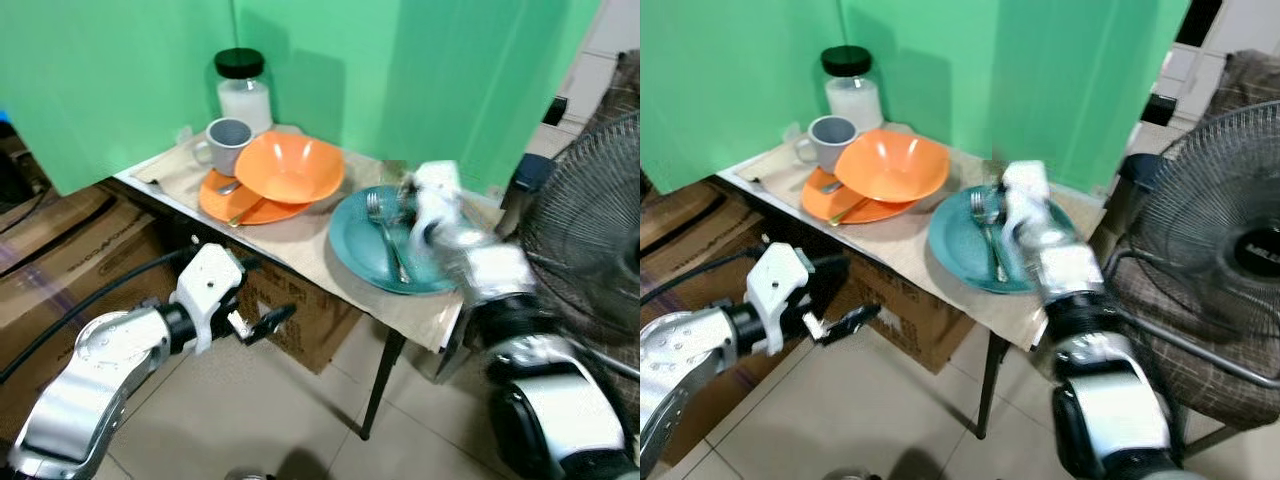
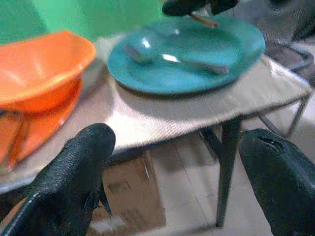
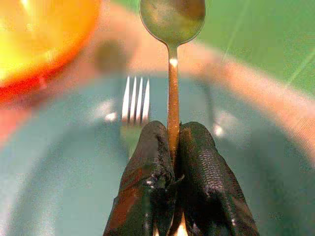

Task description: Setting the table

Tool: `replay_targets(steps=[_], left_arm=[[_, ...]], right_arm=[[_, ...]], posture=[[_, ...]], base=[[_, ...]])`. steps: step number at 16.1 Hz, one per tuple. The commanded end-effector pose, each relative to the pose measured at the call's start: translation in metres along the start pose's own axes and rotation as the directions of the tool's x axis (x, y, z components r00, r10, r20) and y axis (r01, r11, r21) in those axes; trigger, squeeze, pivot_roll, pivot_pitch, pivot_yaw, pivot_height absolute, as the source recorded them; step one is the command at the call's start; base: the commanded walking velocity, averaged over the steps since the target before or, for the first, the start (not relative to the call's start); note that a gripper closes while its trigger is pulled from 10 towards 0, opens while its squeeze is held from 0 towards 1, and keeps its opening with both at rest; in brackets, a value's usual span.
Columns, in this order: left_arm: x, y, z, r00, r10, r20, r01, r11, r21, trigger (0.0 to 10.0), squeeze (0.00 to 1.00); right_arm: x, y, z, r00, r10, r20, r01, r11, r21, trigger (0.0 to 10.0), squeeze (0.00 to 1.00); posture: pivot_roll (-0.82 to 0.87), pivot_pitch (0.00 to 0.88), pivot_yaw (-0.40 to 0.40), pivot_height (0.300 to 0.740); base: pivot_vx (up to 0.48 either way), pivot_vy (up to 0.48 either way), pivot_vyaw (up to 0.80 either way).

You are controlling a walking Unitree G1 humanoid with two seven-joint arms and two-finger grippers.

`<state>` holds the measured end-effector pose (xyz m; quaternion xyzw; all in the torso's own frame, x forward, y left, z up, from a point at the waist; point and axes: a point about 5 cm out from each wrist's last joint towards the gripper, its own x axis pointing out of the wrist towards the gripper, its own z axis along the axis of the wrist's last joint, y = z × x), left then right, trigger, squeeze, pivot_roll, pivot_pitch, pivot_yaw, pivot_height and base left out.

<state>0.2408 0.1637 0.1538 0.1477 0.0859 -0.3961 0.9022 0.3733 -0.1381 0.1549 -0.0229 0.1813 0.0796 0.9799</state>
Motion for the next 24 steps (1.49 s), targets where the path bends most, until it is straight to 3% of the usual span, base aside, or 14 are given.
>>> replay_targets(steps=[1,2,3,4,5,7,8,9,10,13,18,21,24], left_arm=[[0.003,0.002,0.004,0.999,0.024,0.031,-0.024,1.000,-0.001,10.0,0.00],[0.009,0.000,0.005,0.998,0.037,0.044,-0.037,0.999,-0.007,10.0,0.00],[0.014,-0.002,0.007,0.997,0.057,0.058,-0.056,0.998,-0.013,10.0,0.00],[0.021,-0.001,0.010,0.988,0.134,0.080,-0.132,0.991,-0.025,10.0,0.00],[0.026,0.001,0.011,0.964,0.245,0.102,-0.240,0.969,-0.053,10.0,0.00],[0.030,-0.007,0.016,0.940,0.311,0.138,-0.298,0.949,-0.104,10.0,0.00],[0.036,-0.014,0.018,0.938,0.314,0.147,-0.308,0.949,-0.066,10.0,0.00],[0.039,-0.015,0.019,0.933,0.329,0.145,-0.325,0.944,-0.053,10.0,0.00],[0.046,-0.014,0.021,0.920,0.364,0.145,-0.362,0.931,-0.045,10.0,0.00],[0.046,-0.001,0.026,0.890,0.425,0.167,-0.419,0.905,-0.070,10.0,0.00],[0.046,0.004,0.028,0.857,0.483,0.178,-0.463,0.875,-0.144,10.0,0.00],[0.048,0.004,0.028,0.854,0.490,0.178,-0.470,0.871,-0.142,10.0,0.00],[0.047,0.001,0.027,0.862,0.478,0.169,-0.461,0.878,-0.133,10.0,0.00]], right_arm=[[-0.012,-0.004,0.007,0.998,0.026,0.050,-0.027,0.999,0.022,0.0,0.00],[-0.034,-0.004,0.011,0.986,0.071,0.153,-0.073,0.997,0.010,0.0,0.00],[-0.053,-0.001,0.009,0.975,0.102,0.197,-0.103,0.995,0.000,1.3,0.00],[-0.071,0.004,0.000,0.971,0.123,0.206,-0.121,0.992,-0.022,10.0,0.00],[-0.085,0.008,-0.006,0.960,0.140,0.242,-0.143,0.990,-0.009,10.0,0.00],[-0.101,0.006,-0.018,0.955,0.103,0.277,-0.107,0.994,-0.001,10.0,0.00],[-0.109,0.006,-0.020,0.948,0.071,0.310,-0.070,0.997,-0.014,10.0,0.00],[-0.111,0.007,-0.021,0.947,0.072,0.313,-0.073,0.997,-0.007,10.0,0.00],[-0.109,0.009,-0.022,0.945,0.057,0.322,-0.042,0.998,-0.053,10.0,0.00],[-0.113,0.009,-0.020,0.941,0.026,0.336,-0.020,1.000,-0.022,10.0,0.00],[-0.110,0.011,-0.022,0.938,0.021,0.346,-0.024,1.000,0.004,10.0,0.00],[-0.110,0.008,-0.018,0.930,0.028,0.366,-0.047,0.998,0.042,10.0,0.00],[-0.108,0.010,-0.020,0.933,0.060,0.354,-0.074,0.997,0.026,10.0,0.00]], posture=[[0.10,0.000,0.005,0.740],[0.09,0.000,0.015,0.740],[0.08,0.000,0.019,0.740],[0.07,0.000,0.026,0.740],[0.06,0.000,0.035,0.740],[0.05,0.000,0.020,0.740],[0.05,0.000,0.005,0.740],[0.04,0.000,0.006,0.740],[0.03,0.000,0.017,0.740],[0.02,0.000,0.036,0.740],[0.02,0.000,0.020,0.740],[0.04,0.000,0.003,0.740],[0.05,0.000,-0.007,0.740]], base=[[0.000,0.000,0.00],[0.000,0.000,0.00],[0.000,0.000,0.00],[0.000,0.000,0.00],[0.000,0.000,0.00],[0.000,0.000,0.00],[0.000,0.000,-0.62],[0.000,0.000,-0.77],[0.000,0.000,-0.78],[0.000,0.000,-0.78],[0.000,0.000,-0.77],[0.000,0.000,-0.78],[0.000,0.000,-0.78]])
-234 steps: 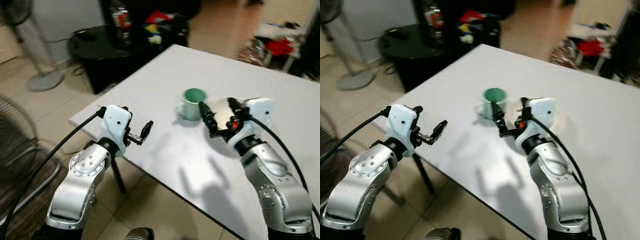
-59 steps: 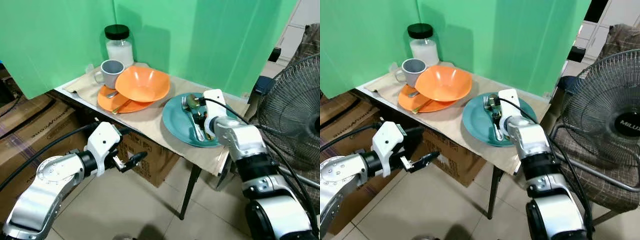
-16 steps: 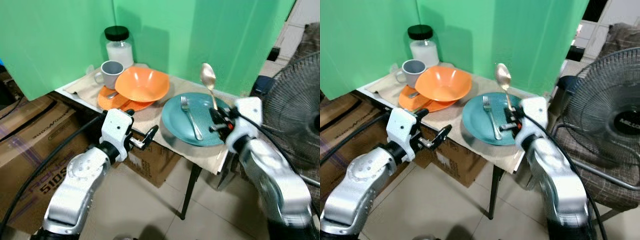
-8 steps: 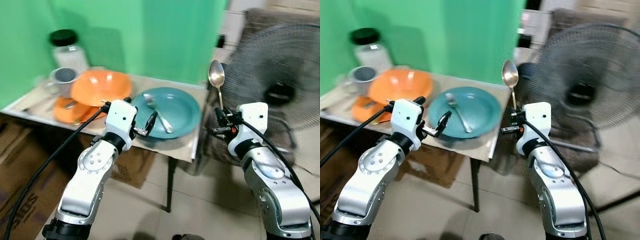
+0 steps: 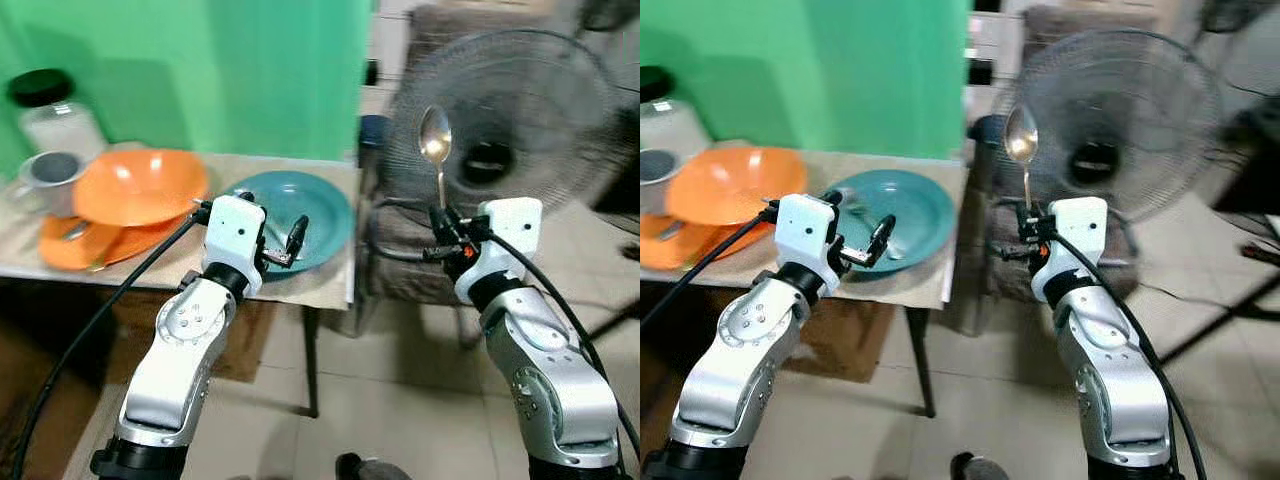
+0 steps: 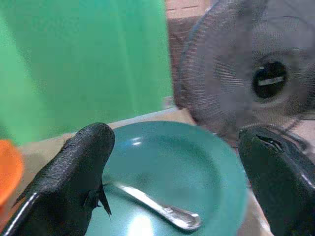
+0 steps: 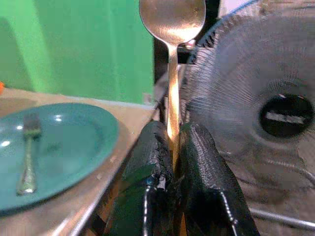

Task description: Setting the table

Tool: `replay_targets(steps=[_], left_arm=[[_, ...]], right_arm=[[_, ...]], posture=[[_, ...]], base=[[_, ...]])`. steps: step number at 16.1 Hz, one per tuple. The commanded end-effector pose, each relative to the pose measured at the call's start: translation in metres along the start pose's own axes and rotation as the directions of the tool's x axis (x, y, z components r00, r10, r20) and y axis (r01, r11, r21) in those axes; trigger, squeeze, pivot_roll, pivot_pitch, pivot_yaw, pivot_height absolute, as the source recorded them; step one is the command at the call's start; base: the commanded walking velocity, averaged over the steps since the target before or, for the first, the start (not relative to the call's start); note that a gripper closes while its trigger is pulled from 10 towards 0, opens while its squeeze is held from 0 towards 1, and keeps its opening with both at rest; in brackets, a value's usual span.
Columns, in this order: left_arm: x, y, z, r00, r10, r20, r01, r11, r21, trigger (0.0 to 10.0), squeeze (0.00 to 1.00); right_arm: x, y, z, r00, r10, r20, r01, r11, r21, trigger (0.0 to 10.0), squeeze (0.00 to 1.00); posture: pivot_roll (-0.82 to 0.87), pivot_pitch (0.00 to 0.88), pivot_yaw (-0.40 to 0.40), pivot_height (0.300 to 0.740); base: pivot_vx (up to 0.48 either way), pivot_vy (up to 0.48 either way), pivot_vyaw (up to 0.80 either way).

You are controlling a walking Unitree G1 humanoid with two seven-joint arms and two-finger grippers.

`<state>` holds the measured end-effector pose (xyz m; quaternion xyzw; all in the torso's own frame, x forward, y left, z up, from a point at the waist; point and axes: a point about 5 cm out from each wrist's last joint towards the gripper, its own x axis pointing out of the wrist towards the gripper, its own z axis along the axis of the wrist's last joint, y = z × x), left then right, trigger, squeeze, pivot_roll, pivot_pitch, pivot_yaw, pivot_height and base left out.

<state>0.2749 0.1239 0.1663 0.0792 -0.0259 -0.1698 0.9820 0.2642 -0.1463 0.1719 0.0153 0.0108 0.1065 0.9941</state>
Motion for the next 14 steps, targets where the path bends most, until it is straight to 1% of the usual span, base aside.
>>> replay_targets(steps=[1,3,5,6,10,11,12,13,14], left_arm=[[-0.001,-0.002,0.000,1.000,-0.020,-0.008,0.020,1.000,0.016,10.0,0.00],[0.001,0.000,0.001,1.000,-0.018,-0.008,0.018,1.000,-0.003,10.0,0.00],[0.003,-0.001,0.002,1.000,-0.030,-0.008,0.030,1.000,-0.006,10.0,0.00],[0.003,-0.002,0.002,1.000,-0.023,-0.006,0.023,1.000,-0.022,10.0,0.00],[0.003,-0.002,0.002,1.000,-0.006,-0.008,0.006,1.000,-0.031,10.0,0.00],[0.002,-0.003,0.002,1.000,-0.011,-0.012,0.011,1.000,-0.008,10.0,0.00],[0.002,-0.001,0.003,1.000,0.005,-0.004,-0.005,1.000,-0.001,10.0,0.00],[0.001,0.006,0.002,0.999,0.052,-0.004,-0.052,0.998,0.030,10.0,0.00],[0.001,0.008,0.002,0.998,0.064,-0.005,-0.064,0.997,0.043,10.0,0.00]], right_arm=[[0.001,0.002,0.002,1.000,0.019,0.009,-0.019,1.000,-0.001,10.0,0.00],[0.000,0.005,0.001,1.000,0.022,0.008,-0.022,1.000,0.002,10.0,0.00],[0.000,0.004,0.001,1.000,0.019,0.008,-0.019,1.000,-0.001,10.0,0.00],[0.000,0.004,0.001,1.000,0.023,0.008,-0.023,1.000,-0.005,10.0,0.00],[0.000,0.006,0.000,0.999,0.042,0.001,-0.042,0.999,-0.021,10.0,0.00],[0.000,0.007,-0.001,0.999,0.051,0.000,-0.051,0.998,-0.020,10.0,0.00],[0.001,0.008,-0.001,0.998,0.055,-0.001,-0.055,0.998,-0.015,10.0,0.00],[0.005,0.006,0.001,0.999,0.029,0.022,-0.030,0.999,0.036,10.0,0.00],[0.006,0.005,0.002,0.999,0.019,0.028,-0.020,0.999,0.050,10.0,0.00]], posture=[[0.05,0.000,-0.008,0.740],[0.05,0.000,0.003,0.740],[0.04,0.000,0.005,0.740],[0.04,0.000,0.006,0.740],[0.05,0.000,-0.003,0.740],[0.06,0.000,-0.008,0.740],[0.06,0.000,-0.011,0.740],[0.06,0.000,-0.015,0.740],[0.06,0.000,-0.015,0.740]], base=[[0.000,0.000,-0.77],[0.000,0.000,-0.77],[0.000,0.000,-0.77],[0.000,0.000,-0.77],[0.000,0.000,-0.77],[0.000,0.000,-0.77],[0.000,0.000,-0.78],[0.000,0.000,-0.69],[0.000,0.000,-0.69]])
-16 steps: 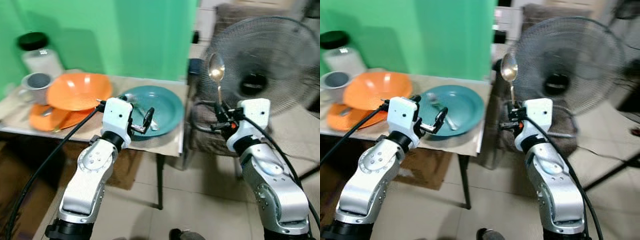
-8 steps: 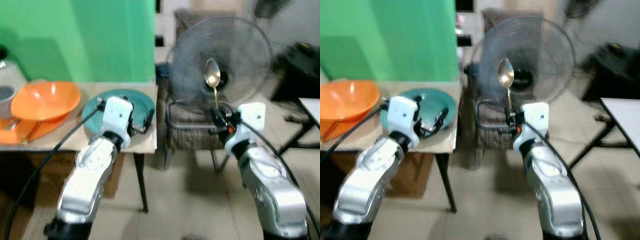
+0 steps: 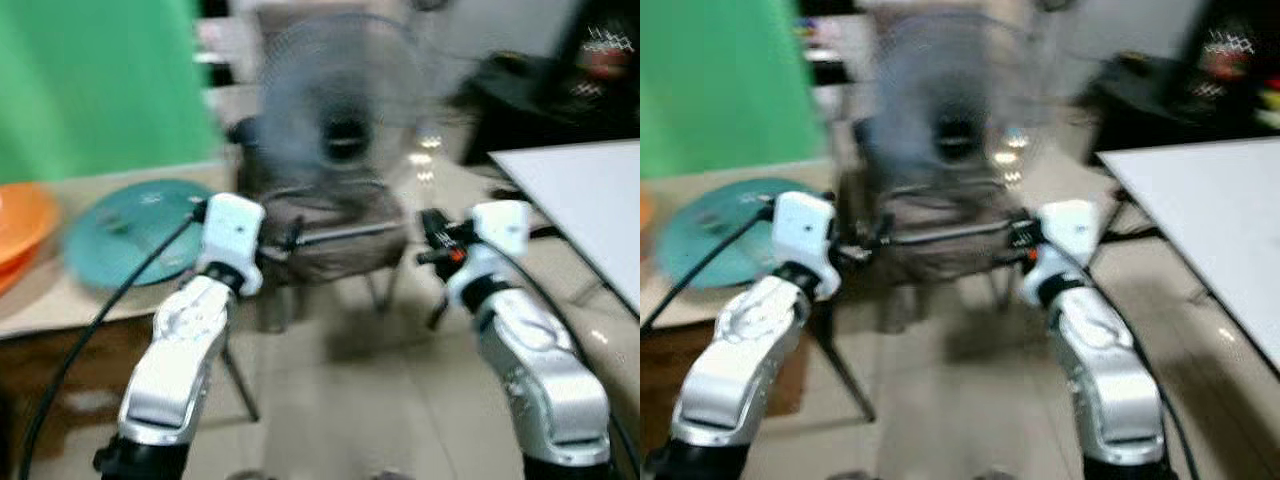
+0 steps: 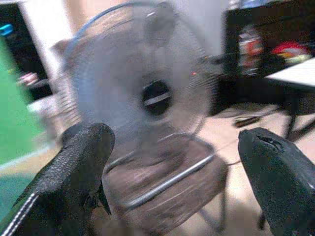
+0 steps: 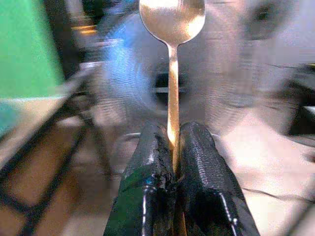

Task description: Setting the table

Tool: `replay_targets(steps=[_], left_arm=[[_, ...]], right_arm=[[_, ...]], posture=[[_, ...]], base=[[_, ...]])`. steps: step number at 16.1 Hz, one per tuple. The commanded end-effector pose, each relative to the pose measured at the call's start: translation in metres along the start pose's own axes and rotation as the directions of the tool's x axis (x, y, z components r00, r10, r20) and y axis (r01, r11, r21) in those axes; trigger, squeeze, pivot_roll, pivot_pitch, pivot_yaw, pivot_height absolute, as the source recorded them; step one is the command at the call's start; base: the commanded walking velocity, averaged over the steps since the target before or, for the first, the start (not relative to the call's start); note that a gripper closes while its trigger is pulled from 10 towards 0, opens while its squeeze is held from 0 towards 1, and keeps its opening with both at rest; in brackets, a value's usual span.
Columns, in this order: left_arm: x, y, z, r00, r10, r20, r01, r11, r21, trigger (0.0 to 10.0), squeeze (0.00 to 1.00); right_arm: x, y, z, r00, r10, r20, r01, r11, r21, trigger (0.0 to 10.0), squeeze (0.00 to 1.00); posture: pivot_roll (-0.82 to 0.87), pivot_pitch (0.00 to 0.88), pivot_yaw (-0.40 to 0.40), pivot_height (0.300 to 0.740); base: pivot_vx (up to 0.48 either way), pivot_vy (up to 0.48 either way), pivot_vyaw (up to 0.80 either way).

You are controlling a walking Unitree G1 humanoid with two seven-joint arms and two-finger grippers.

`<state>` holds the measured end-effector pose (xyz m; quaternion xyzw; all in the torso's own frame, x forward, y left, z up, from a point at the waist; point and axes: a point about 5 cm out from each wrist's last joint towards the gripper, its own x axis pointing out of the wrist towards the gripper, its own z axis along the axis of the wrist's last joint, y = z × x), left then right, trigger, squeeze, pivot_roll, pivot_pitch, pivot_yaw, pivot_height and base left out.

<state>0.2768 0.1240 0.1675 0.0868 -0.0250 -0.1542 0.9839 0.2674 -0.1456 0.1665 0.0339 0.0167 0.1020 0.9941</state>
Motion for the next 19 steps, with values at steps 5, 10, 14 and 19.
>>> replay_targets(steps=[5,10,14,19], left_arm=[[0.002,0.024,-0.009,0.990,0.138,-0.039,-0.137,0.990,0.031,10.0,0.00],[0.008,0.015,-0.010,0.993,0.103,-0.051,-0.101,0.994,0.041,10.0,0.00],[0.001,0.021,-0.012,0.990,0.127,-0.059,-0.124,0.991,0.055,10.0,0.00],[0.001,0.015,-0.017,0.994,0.090,-0.062,-0.088,0.995,0.036,10.0,0.00]], right_arm=[[0.000,-0.005,0.004,0.994,-0.111,0.003,0.111,0.994,0.011,10.0,0.00],[-0.005,-0.012,-0.008,0.986,-0.167,-0.030,0.167,0.986,0.011,10.0,0.00],[-0.003,-0.012,-0.013,0.991,-0.129,-0.048,0.128,0.992,-0.018,10.0,0.00],[-0.009,-0.022,-0.016,0.975,-0.213,-0.061,0.213,0.977,-0.012,10.0,0.00]], posture=[[0.02,0.000,0.049,0.740],[0.04,0.000,0.042,0.740],[0.07,0.000,0.016,0.740],[0.05,0.000,0.030,0.740]], base=[[0.000,0.000,-0.58],[0.000,0.000,-0.75],[0.000,0.000,-0.77],[0.000,0.000,-0.78]])
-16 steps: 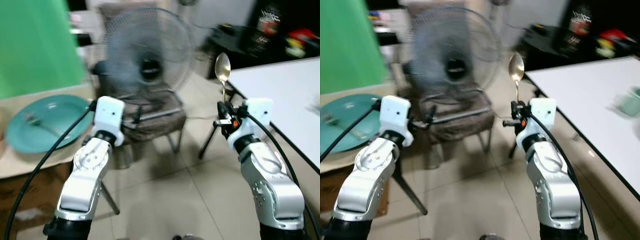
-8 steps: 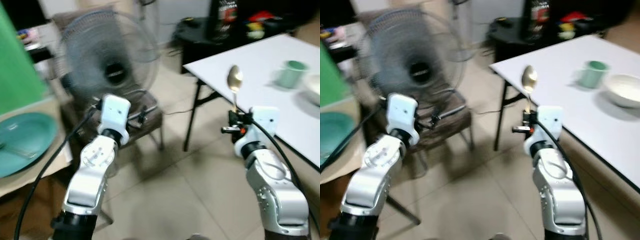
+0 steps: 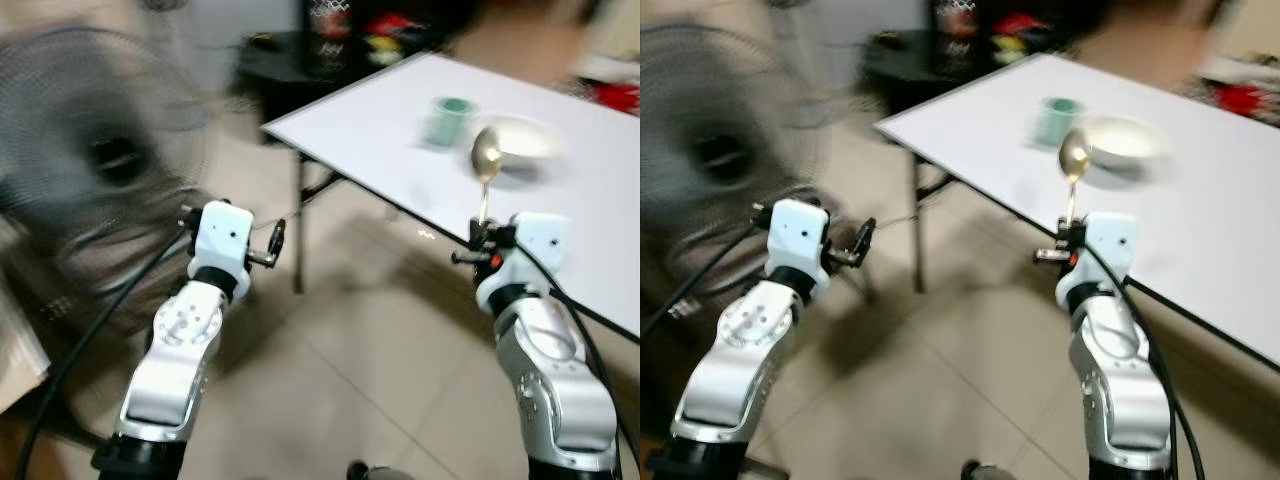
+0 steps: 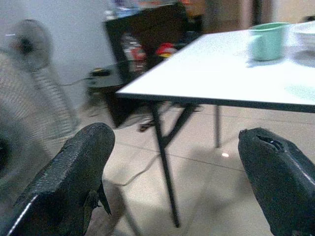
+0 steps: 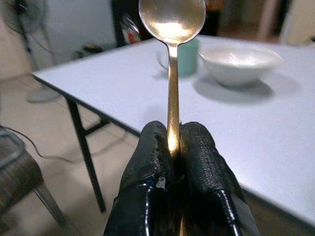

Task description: Setting the table

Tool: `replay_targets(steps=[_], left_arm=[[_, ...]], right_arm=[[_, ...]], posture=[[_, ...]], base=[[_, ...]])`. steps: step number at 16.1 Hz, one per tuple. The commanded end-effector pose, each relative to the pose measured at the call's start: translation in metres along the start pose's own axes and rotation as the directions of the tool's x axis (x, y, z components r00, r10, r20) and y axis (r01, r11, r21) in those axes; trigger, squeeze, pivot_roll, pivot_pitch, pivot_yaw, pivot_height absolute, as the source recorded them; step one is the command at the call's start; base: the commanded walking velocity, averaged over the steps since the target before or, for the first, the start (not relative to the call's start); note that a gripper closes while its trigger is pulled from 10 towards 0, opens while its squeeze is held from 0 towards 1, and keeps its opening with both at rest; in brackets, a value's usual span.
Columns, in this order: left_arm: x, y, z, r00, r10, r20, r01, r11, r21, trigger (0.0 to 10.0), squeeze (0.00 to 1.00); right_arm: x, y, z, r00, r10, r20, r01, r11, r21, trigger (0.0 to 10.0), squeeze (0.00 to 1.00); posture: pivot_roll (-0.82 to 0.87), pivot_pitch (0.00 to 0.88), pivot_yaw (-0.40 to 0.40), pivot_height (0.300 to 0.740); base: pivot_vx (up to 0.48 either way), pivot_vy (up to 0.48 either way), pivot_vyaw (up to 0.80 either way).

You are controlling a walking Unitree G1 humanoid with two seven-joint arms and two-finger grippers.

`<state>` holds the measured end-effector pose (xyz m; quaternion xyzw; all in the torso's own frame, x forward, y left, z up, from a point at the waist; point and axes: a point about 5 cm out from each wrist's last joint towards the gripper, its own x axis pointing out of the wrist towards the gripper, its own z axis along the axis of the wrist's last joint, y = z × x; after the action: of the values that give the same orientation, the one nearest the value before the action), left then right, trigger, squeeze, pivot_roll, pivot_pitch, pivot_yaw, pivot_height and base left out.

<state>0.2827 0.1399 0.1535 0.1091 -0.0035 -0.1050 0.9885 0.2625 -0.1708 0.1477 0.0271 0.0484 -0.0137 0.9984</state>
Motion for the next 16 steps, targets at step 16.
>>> replay_targets(steps=[16], left_arm=[[0.010,0.010,0.006,1.000,-0.010,0.007,0.010,1.000,0.024,10.0,0.00]], right_arm=[[-0.001,0.004,-0.007,0.998,-0.010,-0.067,0.015,0.997,0.081,10.0,0.00]], posture=[[0.05,0.000,0.026,0.740]], base=[[0.000,0.265,-0.71]])
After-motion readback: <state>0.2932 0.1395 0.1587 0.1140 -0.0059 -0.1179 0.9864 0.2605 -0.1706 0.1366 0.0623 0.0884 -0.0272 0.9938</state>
